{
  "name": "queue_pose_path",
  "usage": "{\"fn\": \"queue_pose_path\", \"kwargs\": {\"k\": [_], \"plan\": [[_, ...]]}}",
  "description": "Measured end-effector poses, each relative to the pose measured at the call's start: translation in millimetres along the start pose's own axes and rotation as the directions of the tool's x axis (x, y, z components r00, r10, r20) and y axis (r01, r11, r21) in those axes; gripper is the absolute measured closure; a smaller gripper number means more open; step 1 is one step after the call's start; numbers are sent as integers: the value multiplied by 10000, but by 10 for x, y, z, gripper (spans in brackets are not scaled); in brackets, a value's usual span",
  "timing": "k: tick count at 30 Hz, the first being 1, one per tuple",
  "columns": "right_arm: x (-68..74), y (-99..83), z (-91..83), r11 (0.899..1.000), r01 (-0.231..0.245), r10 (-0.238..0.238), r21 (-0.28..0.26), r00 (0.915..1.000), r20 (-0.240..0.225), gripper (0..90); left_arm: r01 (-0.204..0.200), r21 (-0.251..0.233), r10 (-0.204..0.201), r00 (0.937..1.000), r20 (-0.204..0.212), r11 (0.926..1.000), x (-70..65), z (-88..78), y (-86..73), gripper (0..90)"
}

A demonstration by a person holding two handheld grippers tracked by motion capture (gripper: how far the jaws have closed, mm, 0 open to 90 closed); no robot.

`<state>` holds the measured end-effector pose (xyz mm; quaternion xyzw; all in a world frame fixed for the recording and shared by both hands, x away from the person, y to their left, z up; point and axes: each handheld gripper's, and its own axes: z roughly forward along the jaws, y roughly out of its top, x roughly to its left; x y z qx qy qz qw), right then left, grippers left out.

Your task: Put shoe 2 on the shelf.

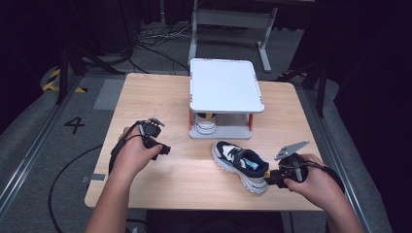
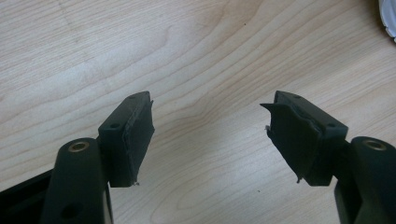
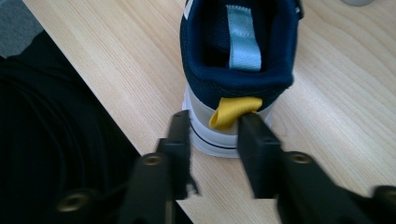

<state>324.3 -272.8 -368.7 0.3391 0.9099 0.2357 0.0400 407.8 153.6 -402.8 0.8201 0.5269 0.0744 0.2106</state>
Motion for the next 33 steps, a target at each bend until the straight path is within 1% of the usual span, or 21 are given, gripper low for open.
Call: {"fn": "queue_pose_path", "kwargs": {"k": [2, 3, 4, 5, 6, 8, 9, 10, 11, 12, 13, 14, 16, 17, 19, 21, 23, 24, 25, 27, 33], "plan": [[-42, 4, -77, 9990, 40, -31, -452, 9998, 207, 584, 67, 40, -67, 10000, -45, 10000, 19, -15, -29, 311], [-79, 16, -122, 9958, -62, 96, -911, 9993, 365, 524, 165, 13, -165, 9998, -61, 9999, 19, -20, -46, 311], [-110, 32, -152, 9915, -126, 195, -1295, 9985, 520, 493, 184, 6, -184, 9998, -81, 9998, 27, -27, -60, 311], [-137, 59, -174, 9862, -71, 178, -1655, 9978, 635, 477, 193, 30, -193, 9998, -76, 9998, 35, -33, -75, 311], [-167, 94, -178, 9815, 157, 4, -1911, 9965, 839, 476, 277, -10, -277, 9995, -129, 9996, 40, -37, -93, 311], [-234, 187, -106, 9757, 427, -211, -2150, 9946, 1015, 476, 370, 29, -369, 9992, -164, 9993, 57, -51, -132, 311], [-280, 250, -5, 9756, 607, -390, -2108, 9936, 1059, 476, 337, 53, -336, 9992, -192, 9994, 68, -58, -145, 311], [-280, 250, -5, 9756, 607, -390, -2108, 9936, 1059, 476, 449, 33, -448, 9988, -202, 9990, 74, -66, -165, 311], [-304, 290, 76, 9778, 637, -432, -1994, 9935, 1056, 476, 469, 18, -469, 9987, -209, 9989, 89, -79, -183, 311], [-340, 361, 227, 9820, 763, -586, -1730, 9927, 1051, 476, 633, -38, -633, 9976, -273, 9980, 111, -97, -220, 311], [-340, 361, 227, 9820, 763, -586, -1730, 9927, 1051, 476, 633, -38, -633, 9976, -273, 9980, 111, -97, -220, 311], [-351, 395, 291, 9823, 839, -662, -1677, 9919, 1085, 480, 682, -20, -683, 9973, -288, 9977, 129, -107, -244, 311], [-344, 455, 390, 9820, 1218, -1036, -1447, 9865, 1272, 493, 798, 27, -797, 9962, -345, 9968, 154, -112, -285, 311], [-317, 489, 442, 9806, 1464, -1286, -1302, 9823, 1364, 501, 825, 35, -824, 9960, -345, 9966, 163, -111, -301, 311], [-281, 535, 504, 9772, 1779, -1633, -1155, 9785, 1256, 511, 978, 46, -975, 9945, -388, 9952, 181, -115, -343, 311], [-261, 579, 565, 9764, 1927, -1801, -978, 9758, 1238, 528, 1029, 102, -1024, 9939, -405, 9946, 201, -135, -376, 311], [-288, 607, 617, 9834, 1555, -1453, -934, 9835, 1078, 580, 1093, 62, -1089, 9931, -431, 9940, 214, -158, -403, 311], [-312, 613, 637, 9863, 1404, -1309, -862, 9856, 1072, 617, 1124, 12, -1122, 9927, -447, 9937, 220, -167, -416, 310], [-340, 614, 655, 9912, 1090, -1013, -752, 9899, 994, 654, 1198, -15, -1197, 9917, -463, 9928, 222, -171, -425, 310], [-372, 618, 655, 9950, 663, -603, -752, 9950, 792, 692, 1230, 9, -1228, 9912, -498, 9924, 231, -172, -436, 311], [-375, 653, 646, 9973, 507, -466, -532, 9960, 759, 726, 1218, 121, -1211, 9916, -449, 9925, 229, -147, -446, 310]]}}
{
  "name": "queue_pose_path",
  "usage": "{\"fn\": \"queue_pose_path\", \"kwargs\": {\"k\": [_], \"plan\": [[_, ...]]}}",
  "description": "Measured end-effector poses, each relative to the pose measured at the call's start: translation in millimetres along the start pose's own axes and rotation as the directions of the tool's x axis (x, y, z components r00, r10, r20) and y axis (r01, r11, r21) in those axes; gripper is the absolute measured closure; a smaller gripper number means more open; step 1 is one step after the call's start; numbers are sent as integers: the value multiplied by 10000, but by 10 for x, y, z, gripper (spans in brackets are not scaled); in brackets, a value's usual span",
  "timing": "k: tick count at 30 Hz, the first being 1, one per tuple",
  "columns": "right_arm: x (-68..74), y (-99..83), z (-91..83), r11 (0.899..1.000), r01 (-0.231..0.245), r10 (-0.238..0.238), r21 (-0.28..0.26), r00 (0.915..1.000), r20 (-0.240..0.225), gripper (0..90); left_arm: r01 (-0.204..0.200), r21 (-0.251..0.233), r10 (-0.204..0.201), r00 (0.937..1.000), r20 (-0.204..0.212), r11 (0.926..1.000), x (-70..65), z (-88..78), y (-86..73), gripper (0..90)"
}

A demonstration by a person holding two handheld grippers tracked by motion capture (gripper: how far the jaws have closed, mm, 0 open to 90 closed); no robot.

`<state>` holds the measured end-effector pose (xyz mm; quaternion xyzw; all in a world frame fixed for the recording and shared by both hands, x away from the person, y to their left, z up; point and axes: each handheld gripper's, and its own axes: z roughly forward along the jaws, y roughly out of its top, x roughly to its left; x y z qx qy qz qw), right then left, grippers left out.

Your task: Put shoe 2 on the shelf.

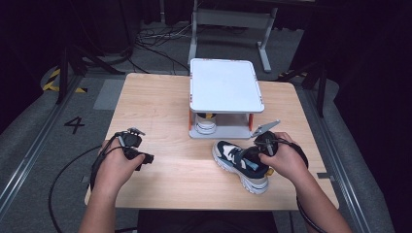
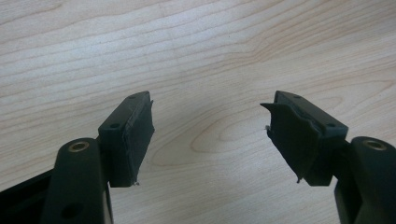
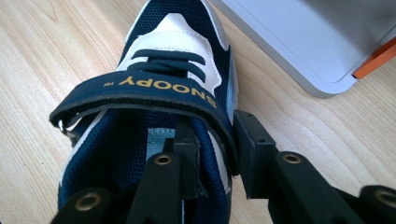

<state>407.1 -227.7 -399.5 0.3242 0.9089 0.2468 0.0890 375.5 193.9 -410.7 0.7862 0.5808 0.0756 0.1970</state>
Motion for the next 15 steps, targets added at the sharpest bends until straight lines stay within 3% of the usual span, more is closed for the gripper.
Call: {"fn": "queue_pose_path", "kwargs": {"k": [6, 9, 15], "plan": [[5, 37, -79, 9973, -466, 470, -566, 9989, 50, 751, -55, -42, 55, 10000, 28, 10000, -9, 6, 37, 309], [-35, 85, -180, 9903, -904, 934, -1054, 9953, 245, 752, -144, 1, 144, 9999, 62, 9999, -20, 10, 60, 309], [-161, 232, -195, 9717, -1781, 1939, -1552, 9765, 936, 753, -138, -106, 140, 9998, 127, 9998, -29, 9, 93, 309]]}}
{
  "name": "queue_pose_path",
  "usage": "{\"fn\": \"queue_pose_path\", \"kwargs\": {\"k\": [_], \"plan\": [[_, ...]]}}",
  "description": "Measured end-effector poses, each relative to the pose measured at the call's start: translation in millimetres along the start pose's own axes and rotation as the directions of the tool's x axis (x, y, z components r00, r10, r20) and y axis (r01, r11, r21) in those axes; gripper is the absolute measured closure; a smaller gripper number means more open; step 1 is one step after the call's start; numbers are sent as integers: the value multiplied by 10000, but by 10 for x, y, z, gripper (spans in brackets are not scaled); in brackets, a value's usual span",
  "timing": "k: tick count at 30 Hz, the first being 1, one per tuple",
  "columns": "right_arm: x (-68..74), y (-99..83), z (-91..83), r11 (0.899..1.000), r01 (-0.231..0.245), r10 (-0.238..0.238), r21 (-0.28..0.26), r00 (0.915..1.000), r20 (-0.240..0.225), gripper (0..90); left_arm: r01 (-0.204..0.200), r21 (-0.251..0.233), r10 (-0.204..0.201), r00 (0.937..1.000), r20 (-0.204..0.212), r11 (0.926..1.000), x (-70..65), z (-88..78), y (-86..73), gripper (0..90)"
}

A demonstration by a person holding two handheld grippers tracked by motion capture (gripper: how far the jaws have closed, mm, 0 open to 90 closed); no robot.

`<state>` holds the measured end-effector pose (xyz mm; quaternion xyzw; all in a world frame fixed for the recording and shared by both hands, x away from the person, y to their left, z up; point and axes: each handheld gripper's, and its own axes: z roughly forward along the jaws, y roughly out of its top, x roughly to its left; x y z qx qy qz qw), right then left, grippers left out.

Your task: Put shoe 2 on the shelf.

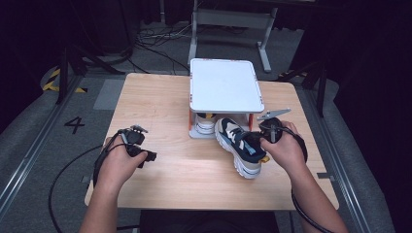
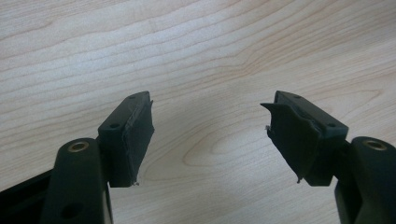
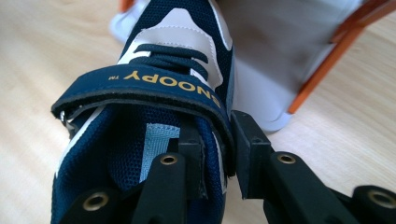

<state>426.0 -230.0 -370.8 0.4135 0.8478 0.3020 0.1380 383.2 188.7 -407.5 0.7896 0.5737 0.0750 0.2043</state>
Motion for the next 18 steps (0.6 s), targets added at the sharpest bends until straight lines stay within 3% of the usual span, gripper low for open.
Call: {"fn": "queue_pose_path", "kwargs": {"k": [3, 6, 7, 12, 14, 15, 16, 17, 18], "plan": [[-65, 50, 91, 9991, -435, 434, 9, 9976, 530, 751, -26, -30, 26, 10000, -10, 10000, 13, -3, 13, 309], [-167, 70, 184, 9938, -1099, 1110, -174, 9898, 891, 746, -77, -35, 77, 10000, 23, 10000, 10, 3, 33, 309], [-214, 62, 232, 9880, -1490, 1523, -397, 9832, 1008, 746, -106, -58, 106, 9999, 50, 9999, 7, 7, 36, 309], [-256, 33, 352, 9694, -2381, 2438, -595, 9620, 1232, 744, -173, 8, 173, 9998, 63, 9999, -11, 30, 61, 309], [-245, 35, 406, 9695, -2393, 2443, -534, 9612, 1285, 734, -186, -22, 186, 9998, 52, 9998, -17, 36, 68, 309], [-232, 36, 440, 9647, -2498, 2585, -835, 9588, 1176, 676, -195, 4, 195, 9998, 99, 9998, -21, 38, 73, 309], [-232, 36, 440, 9647, -2498, 2585, -835, 9588, 1176, 676, -234, 3, 233, 9997, 117, 9997, -23, 39, 78, 309], [-227, 35, 451, 9627, -2507, 2619, -1016, 9578, 1182, 638, -230, 8, 230, 9997, 104, 9997, -28, 39, 83, 309], [-228, 31, 461, 9640, -2390, 2517, -1170, 9615, 1099, 542, -231, 1, 231, 9997, 124, 9997, -31, 40, 87, 309]]}}
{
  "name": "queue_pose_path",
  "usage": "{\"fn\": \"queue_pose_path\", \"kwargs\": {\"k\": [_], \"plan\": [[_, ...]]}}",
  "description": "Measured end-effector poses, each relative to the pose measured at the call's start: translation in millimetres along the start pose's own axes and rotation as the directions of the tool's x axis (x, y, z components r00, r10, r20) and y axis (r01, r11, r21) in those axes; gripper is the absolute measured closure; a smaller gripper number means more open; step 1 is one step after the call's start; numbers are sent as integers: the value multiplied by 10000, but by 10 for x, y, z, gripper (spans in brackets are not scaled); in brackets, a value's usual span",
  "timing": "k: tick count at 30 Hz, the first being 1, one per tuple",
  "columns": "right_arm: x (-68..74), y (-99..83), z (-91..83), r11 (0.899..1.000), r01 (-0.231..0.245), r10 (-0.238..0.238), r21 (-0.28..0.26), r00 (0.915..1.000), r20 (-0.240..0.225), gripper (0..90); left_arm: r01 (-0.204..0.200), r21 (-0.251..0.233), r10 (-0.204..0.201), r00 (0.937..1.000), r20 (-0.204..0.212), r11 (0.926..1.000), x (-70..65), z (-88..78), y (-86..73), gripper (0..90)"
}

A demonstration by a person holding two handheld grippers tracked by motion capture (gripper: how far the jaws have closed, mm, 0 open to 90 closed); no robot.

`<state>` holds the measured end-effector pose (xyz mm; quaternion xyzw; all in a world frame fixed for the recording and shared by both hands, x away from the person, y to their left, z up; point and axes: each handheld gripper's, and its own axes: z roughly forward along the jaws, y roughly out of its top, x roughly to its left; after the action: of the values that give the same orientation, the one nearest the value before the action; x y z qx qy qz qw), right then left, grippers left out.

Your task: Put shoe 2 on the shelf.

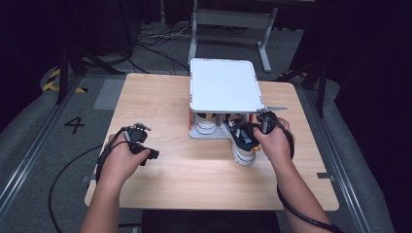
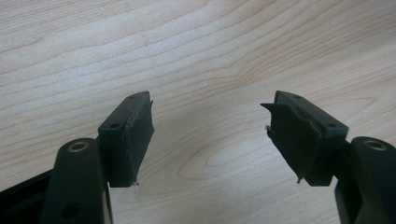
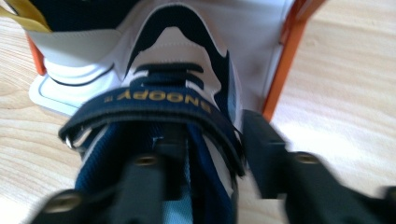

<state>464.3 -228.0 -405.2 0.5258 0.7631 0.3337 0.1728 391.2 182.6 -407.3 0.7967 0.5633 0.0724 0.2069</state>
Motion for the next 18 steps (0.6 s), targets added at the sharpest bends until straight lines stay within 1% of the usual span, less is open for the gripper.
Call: {"fn": "queue_pose_path", "kwargs": {"k": [1, 3, 5, 7, 8, 9, 10, 11, 12, 13, 15, 16, 17, 18], "plan": [[-1, -4, -3, 9999, 33, -36, -135, 9998, -207, 474, -17, 2, 17, 10000, -16, 10000, -1, -1, 4, 309], [-3, -11, -44, 9993, 170, -188, -346, 9984, -529, 418, -63, 11, 63, 10000, 13, 10000, -2, -2, 17, 309], [-12, -33, -149, 9969, 520, -555, -586, 9967, -597, 368, -70, -46, 70, 10000, 25, 10000, -11, 6, 29, 309], [-16, -62, -281, 9942, 580, -644, -905, 9955, -694, 344, -85, -24, 85, 10000, 29, 10000, -19, 13, 39, 309], [-15, -76, -338, 9930, 658, -729, -979, 9948, -707, 343, -153, -1, 153, 9999, 13, 9999, -23, 16, 50, 309], [-12, -105, -439, 9915, 784, -865, -1036, 9934, -757, 345, -154, -5, 154, 9999, 27, 9999, -29, 19, 55, 310], [-6, -123, -499, 9903, 883, -975, -1076, 9917, -835, 345, -175, -11, 175, 9998, 57, 9998, -37, 23, 65, 309], [11, -146, -589, 9884, 1101, -1198, -1042, 9885, -922, 338, -176, -23, 176, 9998, 35, 9998, -45, 26, 70, 309], [25, -159, -640, 9876, 1279, -1368, -916, 9857, -986, 331, -198, -43, 199, 9998, 67, 9998, -54, 29, 79, 309], [50, -189, -723, 9844, 1592, -1666, -754, 9804, -1056, 332, -303, -13, 303, 9995, 81, 9995, -57, 25, 89, 309], [84, -248, -838, 9819, 1838, -1880, -466, 9753, -1162, 334, -245, -92, 246, 9996, 98, 9997, -73, 26, 102, 309], [99, -280, -874, 9796, 2007, -2008, -119, 9732, -1120, 335, -241, -91, 242, 9997, 93, 9997, -78, 27, 108, 308], [112, -318, -889, 9758, 2160, -2112, 355, 9716, -1070, 332, -259, -74, 259, 9996, 100, 9996, -82, 28, 112, 308], [121, -362, -881, 9687, 2316, -2227, 891, 9698, -993, 336, -276, -58, 277, 9995, 116, 9996, -87, 30, 115, 308]]}}
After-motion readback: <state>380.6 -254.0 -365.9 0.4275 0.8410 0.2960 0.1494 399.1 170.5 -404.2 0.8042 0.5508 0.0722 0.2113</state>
